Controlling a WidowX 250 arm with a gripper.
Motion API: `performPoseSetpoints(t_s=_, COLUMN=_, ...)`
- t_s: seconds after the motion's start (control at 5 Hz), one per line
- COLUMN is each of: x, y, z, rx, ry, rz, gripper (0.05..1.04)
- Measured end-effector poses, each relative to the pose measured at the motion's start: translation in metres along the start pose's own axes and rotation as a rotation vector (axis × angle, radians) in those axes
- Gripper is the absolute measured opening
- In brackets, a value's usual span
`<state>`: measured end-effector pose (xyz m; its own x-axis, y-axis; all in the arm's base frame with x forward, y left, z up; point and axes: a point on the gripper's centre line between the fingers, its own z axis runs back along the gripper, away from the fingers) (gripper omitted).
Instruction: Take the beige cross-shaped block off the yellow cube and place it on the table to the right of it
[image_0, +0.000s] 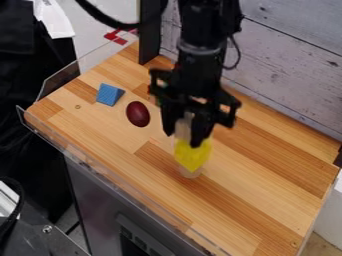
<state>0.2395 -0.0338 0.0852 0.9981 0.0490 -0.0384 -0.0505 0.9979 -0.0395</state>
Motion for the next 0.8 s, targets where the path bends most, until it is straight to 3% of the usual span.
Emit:
performPoseSetpoints(t_s=0.2, x=0.012, y=-0.012, z=0.017, rx=0.024, ry=-0.05, rz=-0.039, gripper=0.464)
performPoseSetpoints(t_s=0.4, x=0.027, y=-0.021, z=0.024, rx=0.004, ry=-0.085, rz=-0.05, gripper=0.464)
performPoseSetpoints(t_s=0.8, x=0.042, y=-0.034, z=-0.007, rx=-0.008, ry=-0.044, rz=-0.077, gripper=0.465)
